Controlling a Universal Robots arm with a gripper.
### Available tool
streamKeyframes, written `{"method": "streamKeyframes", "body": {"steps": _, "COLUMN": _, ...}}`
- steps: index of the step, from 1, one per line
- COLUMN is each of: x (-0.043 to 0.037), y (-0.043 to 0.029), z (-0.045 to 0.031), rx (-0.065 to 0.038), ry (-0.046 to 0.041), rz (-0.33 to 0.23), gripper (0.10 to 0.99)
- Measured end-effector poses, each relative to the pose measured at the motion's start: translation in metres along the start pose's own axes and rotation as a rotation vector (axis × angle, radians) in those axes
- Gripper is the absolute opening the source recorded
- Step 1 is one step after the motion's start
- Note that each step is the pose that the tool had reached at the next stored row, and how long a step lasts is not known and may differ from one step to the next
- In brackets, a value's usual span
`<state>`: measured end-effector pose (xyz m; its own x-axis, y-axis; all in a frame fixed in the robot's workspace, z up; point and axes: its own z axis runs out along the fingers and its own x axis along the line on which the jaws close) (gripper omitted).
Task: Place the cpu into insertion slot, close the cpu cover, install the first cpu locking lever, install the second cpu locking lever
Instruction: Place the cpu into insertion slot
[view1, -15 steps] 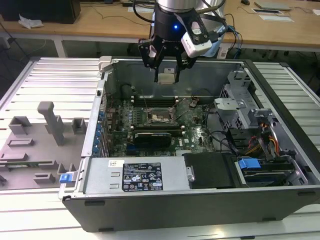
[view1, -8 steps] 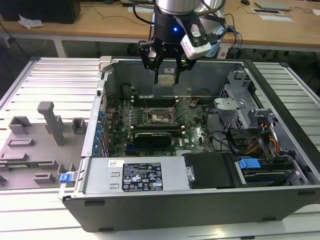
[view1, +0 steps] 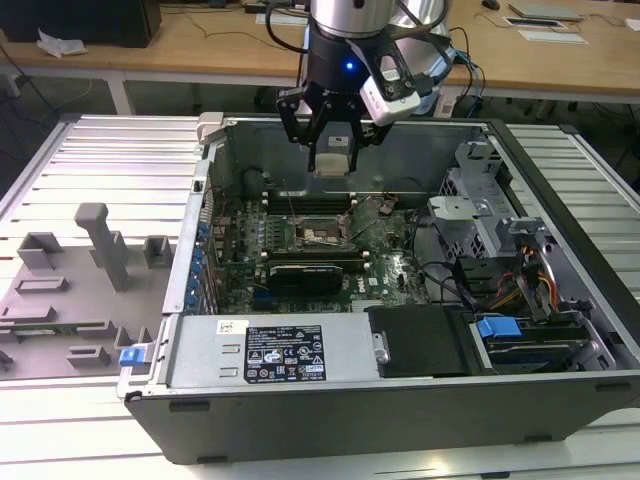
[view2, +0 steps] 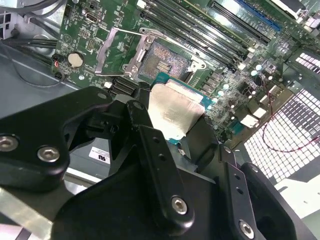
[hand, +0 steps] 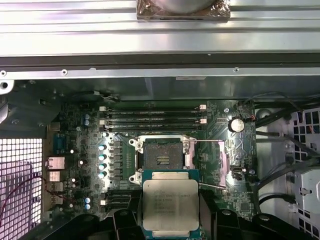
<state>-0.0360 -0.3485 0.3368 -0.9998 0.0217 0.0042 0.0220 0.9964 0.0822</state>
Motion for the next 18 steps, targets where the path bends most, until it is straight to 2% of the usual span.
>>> {"method": "streamKeyframes", "body": {"steps": 4, "x": 0.0002, "y": -0.0003, "z": 0.0041, "rx": 0.0, "ry": -0.0026, "rz": 0.0, "gripper": 0.541}}
{"method": "streamKeyframes", "body": {"steps": 10, "x": 0.0006, "y": -0.0003, "z": 0.0142, "rx": 0.0, "ry": -0.0167, "rz": -0.007, "gripper": 0.541}}
{"method": "streamKeyframes", "body": {"steps": 14, "x": 0.0015, "y": 0.0, "z": 0.0218, "rx": 0.0, "ry": -0.0183, "rz": -0.009, "gripper": 0.541}}
{"method": "streamKeyframes", "body": {"steps": 18, "x": 0.002, "y": 0.0005, "z": 0.0341, "rx": 0.001, "ry": -0.0187, "rz": -0.006, "gripper": 0.541}}
